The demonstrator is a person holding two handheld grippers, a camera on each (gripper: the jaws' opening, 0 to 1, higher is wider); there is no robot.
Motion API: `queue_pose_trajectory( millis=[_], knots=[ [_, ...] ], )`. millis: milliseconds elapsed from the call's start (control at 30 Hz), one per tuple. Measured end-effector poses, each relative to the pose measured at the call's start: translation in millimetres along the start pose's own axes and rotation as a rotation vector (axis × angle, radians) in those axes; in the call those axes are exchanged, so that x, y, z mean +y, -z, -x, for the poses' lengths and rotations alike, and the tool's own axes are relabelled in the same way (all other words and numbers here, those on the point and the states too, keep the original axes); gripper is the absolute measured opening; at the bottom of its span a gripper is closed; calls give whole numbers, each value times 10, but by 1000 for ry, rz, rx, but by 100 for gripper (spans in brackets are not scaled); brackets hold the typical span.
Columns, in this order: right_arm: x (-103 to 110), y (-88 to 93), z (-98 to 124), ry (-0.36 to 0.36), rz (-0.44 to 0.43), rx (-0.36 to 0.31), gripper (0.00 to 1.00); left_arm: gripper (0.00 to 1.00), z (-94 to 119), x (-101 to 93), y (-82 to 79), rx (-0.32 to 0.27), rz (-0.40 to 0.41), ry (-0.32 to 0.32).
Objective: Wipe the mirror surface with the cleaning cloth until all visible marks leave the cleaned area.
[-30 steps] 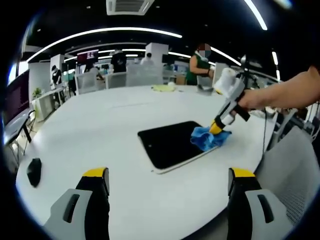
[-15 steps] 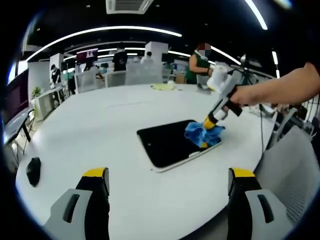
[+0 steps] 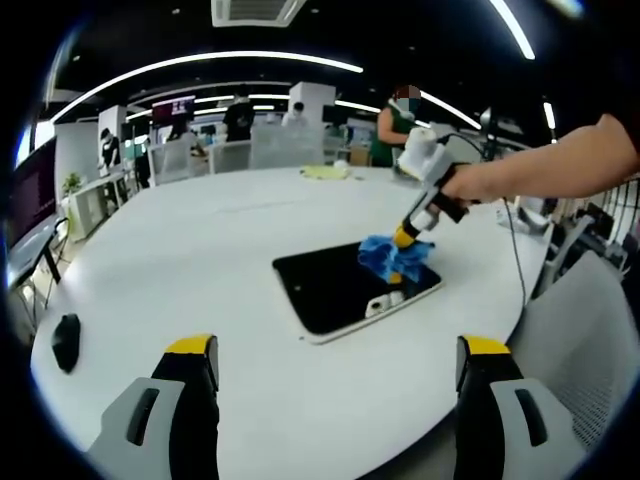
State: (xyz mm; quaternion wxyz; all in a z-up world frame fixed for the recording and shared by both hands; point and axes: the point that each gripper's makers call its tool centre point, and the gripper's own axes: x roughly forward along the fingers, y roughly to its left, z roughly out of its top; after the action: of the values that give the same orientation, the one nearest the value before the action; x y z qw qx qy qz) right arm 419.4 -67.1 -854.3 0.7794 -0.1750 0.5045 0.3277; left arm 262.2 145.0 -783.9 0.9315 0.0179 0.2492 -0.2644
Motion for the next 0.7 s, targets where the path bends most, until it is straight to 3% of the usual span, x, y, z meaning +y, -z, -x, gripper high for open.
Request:
queue_pose_trajectory(
  millis=[700],
  knots=[
    [-269,-225,-85,8,-18,-5,2,99,-6,20,2,-1,2,-6]
  ],
)
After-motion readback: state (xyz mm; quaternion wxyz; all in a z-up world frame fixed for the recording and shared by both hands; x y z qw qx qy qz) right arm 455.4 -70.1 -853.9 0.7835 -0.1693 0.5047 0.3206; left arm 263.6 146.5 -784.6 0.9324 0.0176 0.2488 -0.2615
